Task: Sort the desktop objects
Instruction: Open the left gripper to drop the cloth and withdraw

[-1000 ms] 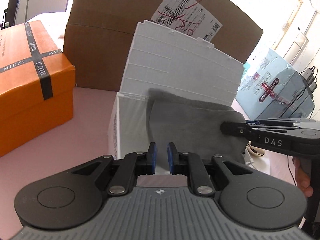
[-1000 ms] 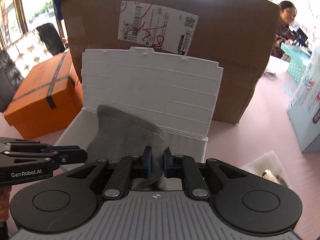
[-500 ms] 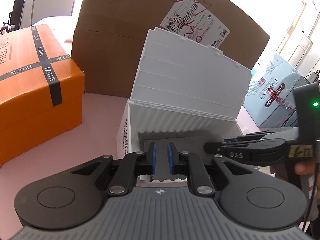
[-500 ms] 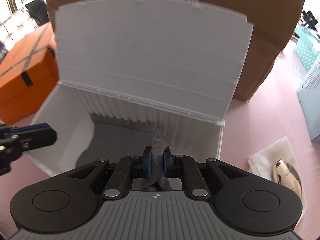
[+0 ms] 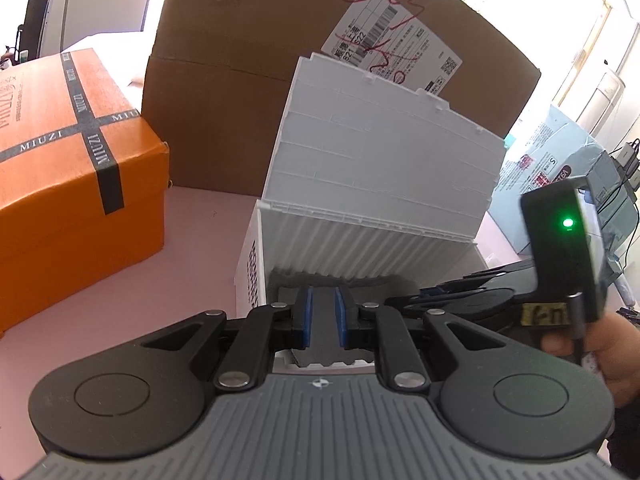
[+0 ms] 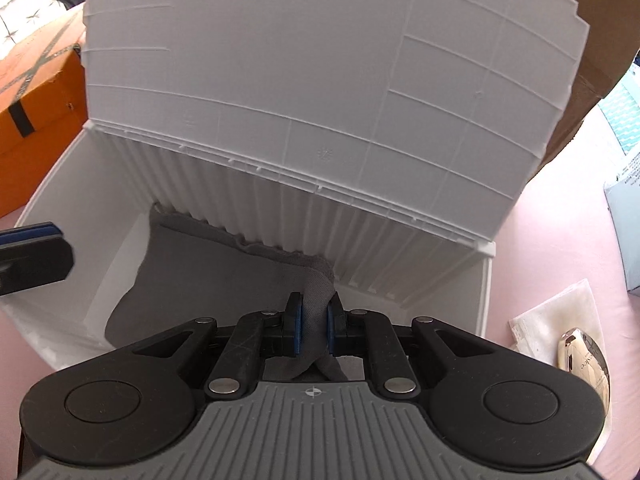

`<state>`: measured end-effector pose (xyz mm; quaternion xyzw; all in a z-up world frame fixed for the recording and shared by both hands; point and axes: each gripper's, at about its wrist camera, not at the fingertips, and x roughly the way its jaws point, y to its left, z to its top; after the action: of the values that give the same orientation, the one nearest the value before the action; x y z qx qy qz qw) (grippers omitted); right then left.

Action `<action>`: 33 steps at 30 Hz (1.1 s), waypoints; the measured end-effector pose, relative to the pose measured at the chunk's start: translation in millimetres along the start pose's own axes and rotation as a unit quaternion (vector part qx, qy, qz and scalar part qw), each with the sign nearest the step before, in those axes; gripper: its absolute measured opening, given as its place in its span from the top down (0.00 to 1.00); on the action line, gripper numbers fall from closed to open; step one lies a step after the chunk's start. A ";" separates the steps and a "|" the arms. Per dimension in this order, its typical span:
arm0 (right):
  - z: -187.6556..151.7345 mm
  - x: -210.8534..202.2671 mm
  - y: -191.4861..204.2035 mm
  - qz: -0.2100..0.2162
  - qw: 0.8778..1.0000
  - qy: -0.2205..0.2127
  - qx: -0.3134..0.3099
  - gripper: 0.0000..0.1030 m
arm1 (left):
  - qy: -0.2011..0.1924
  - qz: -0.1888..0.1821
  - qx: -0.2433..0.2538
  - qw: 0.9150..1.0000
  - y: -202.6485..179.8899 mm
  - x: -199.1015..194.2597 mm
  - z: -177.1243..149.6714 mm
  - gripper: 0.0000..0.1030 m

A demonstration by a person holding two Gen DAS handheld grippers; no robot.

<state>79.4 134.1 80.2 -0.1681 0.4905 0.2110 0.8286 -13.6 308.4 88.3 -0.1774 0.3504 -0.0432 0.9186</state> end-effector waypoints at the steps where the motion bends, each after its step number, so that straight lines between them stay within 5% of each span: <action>1: 0.4 0.3 -0.1 -0.001 1.000 0.001 -0.001 0.89 | -0.001 0.002 0.001 1.000 -0.1 -0.3 0.2 0.89; 5: 3.4 -1.9 -2.9 0.008 1.000 0.007 0.006 0.81 | -0.001 0.008 0.006 1.000 -0.3 -1.7 1.4 0.89; 9: 4.6 -11.7 -0.8 0.018 1.000 -0.006 -0.001 0.48 | -0.005 0.001 0.010 1.000 -0.7 -5.9 1.9 0.80; 18: 1.3 -54.9 9.2 -0.008 0.996 -0.090 -0.028 0.11 | -0.032 -0.024 0.006 0.999 0.0 -19.9 4.1 0.37; 20: -1.5 -65.7 8.0 -0.005 0.993 -0.113 -0.028 0.04 | -0.054 -0.017 0.016 0.998 -3.4 -28.7 3.1 0.12; 21: -2.7 -69.5 6.7 -0.004 0.993 -0.120 -0.023 0.00 | -0.067 -0.014 0.023 0.997 -5.5 -33.7 2.3 0.12; 25: -6.7 -86.0 5.2 -0.026 0.989 -0.145 -0.021 0.00 | -0.096 -0.019 0.033 0.995 -9.8 -47.3 1.9 0.00; 33: -17.2 -109.6 -6.9 -0.015 0.990 -0.141 -0.013 0.00 | -0.085 -0.039 0.008 0.996 -8.4 -51.2 5.6 0.00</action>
<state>23.1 99.5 169.6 -0.1551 0.3633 0.2262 0.8904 -48.0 312.6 127.4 -0.1862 0.2630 -0.0669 0.9443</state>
